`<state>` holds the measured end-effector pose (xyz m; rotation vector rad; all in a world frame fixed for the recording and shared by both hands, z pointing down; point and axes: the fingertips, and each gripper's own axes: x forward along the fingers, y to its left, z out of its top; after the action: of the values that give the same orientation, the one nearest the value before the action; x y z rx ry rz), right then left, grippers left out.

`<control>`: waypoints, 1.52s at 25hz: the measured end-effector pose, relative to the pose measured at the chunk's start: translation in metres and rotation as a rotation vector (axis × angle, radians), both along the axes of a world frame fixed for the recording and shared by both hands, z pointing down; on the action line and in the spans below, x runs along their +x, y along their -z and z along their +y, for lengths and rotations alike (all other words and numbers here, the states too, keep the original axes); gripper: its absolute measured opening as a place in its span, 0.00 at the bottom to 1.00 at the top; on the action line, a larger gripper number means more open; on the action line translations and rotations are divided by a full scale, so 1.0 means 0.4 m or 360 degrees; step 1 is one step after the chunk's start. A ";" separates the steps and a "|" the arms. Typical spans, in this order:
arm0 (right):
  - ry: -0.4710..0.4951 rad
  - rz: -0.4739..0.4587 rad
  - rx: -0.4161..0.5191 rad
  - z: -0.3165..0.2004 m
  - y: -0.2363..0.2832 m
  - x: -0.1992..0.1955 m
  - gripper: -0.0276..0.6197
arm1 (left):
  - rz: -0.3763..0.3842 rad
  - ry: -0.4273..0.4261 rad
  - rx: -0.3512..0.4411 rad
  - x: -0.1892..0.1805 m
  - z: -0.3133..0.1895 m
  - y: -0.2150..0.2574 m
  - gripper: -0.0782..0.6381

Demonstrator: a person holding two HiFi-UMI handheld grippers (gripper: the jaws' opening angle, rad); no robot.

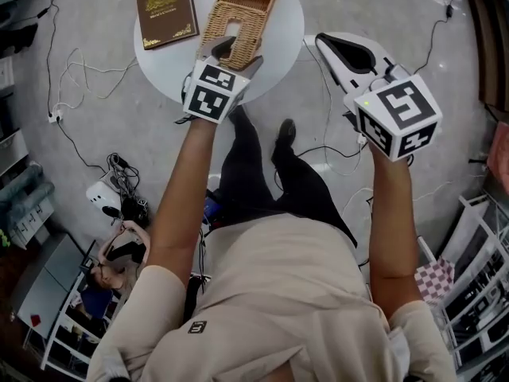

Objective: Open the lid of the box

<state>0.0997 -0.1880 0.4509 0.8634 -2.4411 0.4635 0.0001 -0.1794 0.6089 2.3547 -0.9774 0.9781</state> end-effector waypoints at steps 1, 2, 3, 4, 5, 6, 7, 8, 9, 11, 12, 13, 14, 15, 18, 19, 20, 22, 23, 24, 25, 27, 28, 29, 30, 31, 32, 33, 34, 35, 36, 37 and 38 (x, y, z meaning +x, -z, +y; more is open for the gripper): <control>-0.0003 0.0000 -0.0009 0.000 -0.006 0.003 0.03 | -0.0045 -0.0010 0.0008 0.002 0.001 -0.017 0.49; -0.0007 0.0001 -0.0016 0.000 -0.011 0.005 0.03 | -0.0082 -0.0020 0.0014 0.004 0.002 -0.031 0.50; -0.0010 0.0003 -0.0022 0.000 -0.016 0.006 0.03 | -0.0112 -0.0026 0.0017 0.006 0.002 -0.044 0.51; -0.0013 0.0006 -0.0027 0.001 -0.020 0.007 0.03 | -0.0140 -0.0030 0.0018 0.007 0.001 -0.055 0.52; -0.0015 0.0009 -0.0032 0.001 -0.024 0.006 0.03 | -0.0165 -0.0033 0.0018 0.007 0.000 -0.064 0.53; -0.0017 0.0012 -0.0037 0.003 -0.028 0.005 0.03 | -0.0187 -0.0037 0.0017 0.006 0.000 -0.073 0.54; -0.0018 0.0016 -0.0042 0.005 -0.032 0.004 0.03 | -0.0209 -0.0044 0.0014 0.006 0.001 -0.082 0.54; -0.0018 0.0019 -0.0047 0.006 -0.036 0.002 0.03 | -0.0229 -0.0051 0.0010 0.005 0.003 -0.091 0.54; -0.0018 0.0020 -0.0052 0.008 -0.040 0.001 0.03 | -0.0250 -0.0059 0.0008 0.005 0.004 -0.099 0.54; -0.0017 0.0021 -0.0058 0.009 -0.046 0.001 0.03 | -0.0296 -0.0074 0.0008 0.005 0.005 -0.108 0.54; -0.0017 0.0021 -0.0061 0.009 -0.048 0.001 0.03 | -0.0320 -0.0082 0.0006 0.007 0.006 -0.111 0.54; -0.0016 0.0021 -0.0064 0.009 -0.049 0.002 0.03 | -0.0341 -0.0087 0.0004 0.009 0.006 -0.112 0.54; -0.0016 0.0022 -0.0066 0.008 -0.050 0.003 0.03 | -0.0359 -0.0089 -0.0001 0.011 0.006 -0.114 0.54; -0.0016 0.0022 -0.0067 0.008 -0.051 0.004 0.03 | -0.0370 -0.0087 -0.0007 0.012 0.005 -0.115 0.54; -0.0016 0.0023 -0.0070 0.009 -0.054 0.004 0.03 | -0.0380 -0.0072 -0.0034 0.011 0.004 -0.116 0.54; -0.0015 0.0024 -0.0071 0.009 -0.054 0.004 0.03 | -0.0381 -0.0065 -0.0039 0.010 0.004 -0.115 0.54; -0.0015 0.0025 -0.0072 0.009 -0.055 0.004 0.03 | -0.0380 -0.0059 -0.0043 0.008 0.004 -0.114 0.54; -0.0014 0.0027 -0.0073 0.010 -0.056 0.005 0.03 | -0.0373 -0.0049 -0.0049 0.006 0.005 -0.113 0.54; -0.0014 0.0027 -0.0074 0.011 -0.057 0.005 0.03 | -0.0367 -0.0045 -0.0052 0.006 0.005 -0.111 0.54; -0.0014 0.0028 -0.0075 0.012 -0.058 0.005 0.03 | -0.0357 -0.0039 -0.0057 0.006 0.005 -0.109 0.54; -0.0014 0.0029 -0.0076 0.012 -0.058 0.005 0.03 | -0.0343 -0.0031 -0.0063 0.005 0.005 -0.105 0.54; -0.0012 0.0031 -0.0077 0.013 -0.057 0.004 0.03 | -0.0301 -0.0008 -0.0079 0.002 0.005 -0.091 0.54; -0.0011 0.0033 -0.0076 0.012 -0.054 0.003 0.03 | -0.0278 0.0005 -0.0087 0.000 0.004 -0.083 0.53; -0.0010 0.0033 -0.0075 0.012 -0.052 0.001 0.03 | -0.0257 0.0017 -0.0092 -0.002 0.004 -0.074 0.53; -0.0009 0.0034 -0.0074 0.011 -0.050 0.000 0.03 | -0.0241 0.0025 -0.0095 -0.004 0.005 -0.066 0.52; -0.0007 0.0035 -0.0074 0.011 -0.048 -0.002 0.03 | -0.0231 0.0030 -0.0095 -0.006 0.006 -0.059 0.52; -0.0006 0.0035 -0.0073 0.011 -0.046 -0.003 0.03 | -0.0224 0.0032 -0.0093 -0.008 0.007 -0.052 0.51; -0.0005 0.0035 -0.0071 0.010 -0.045 -0.006 0.03 | -0.0220 0.0034 -0.0089 -0.011 0.008 -0.047 0.51; -0.0004 0.0035 -0.0069 0.010 -0.044 -0.009 0.03 | -0.0217 0.0036 -0.0082 -0.014 0.009 -0.041 0.51; -0.0001 0.0035 -0.0066 0.010 -0.044 -0.012 0.03 | -0.0215 0.0039 -0.0073 -0.019 0.010 -0.036 0.50; 0.0001 0.0035 -0.0062 0.009 -0.044 -0.016 0.03 | -0.0213 0.0043 -0.0063 -0.023 0.009 -0.031 0.49; 0.0004 0.0034 -0.0059 0.009 -0.044 -0.020 0.03 | -0.0210 0.0047 -0.0053 -0.028 0.009 -0.026 0.49; 0.0007 0.0032 -0.0057 0.009 -0.043 -0.023 0.03 | -0.0207 0.0050 -0.0045 -0.032 0.010 -0.020 0.48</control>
<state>0.0905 -0.1845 0.4683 0.8437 -2.4084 0.4929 -0.0128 -0.1756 0.6170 2.2691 -1.0385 1.1368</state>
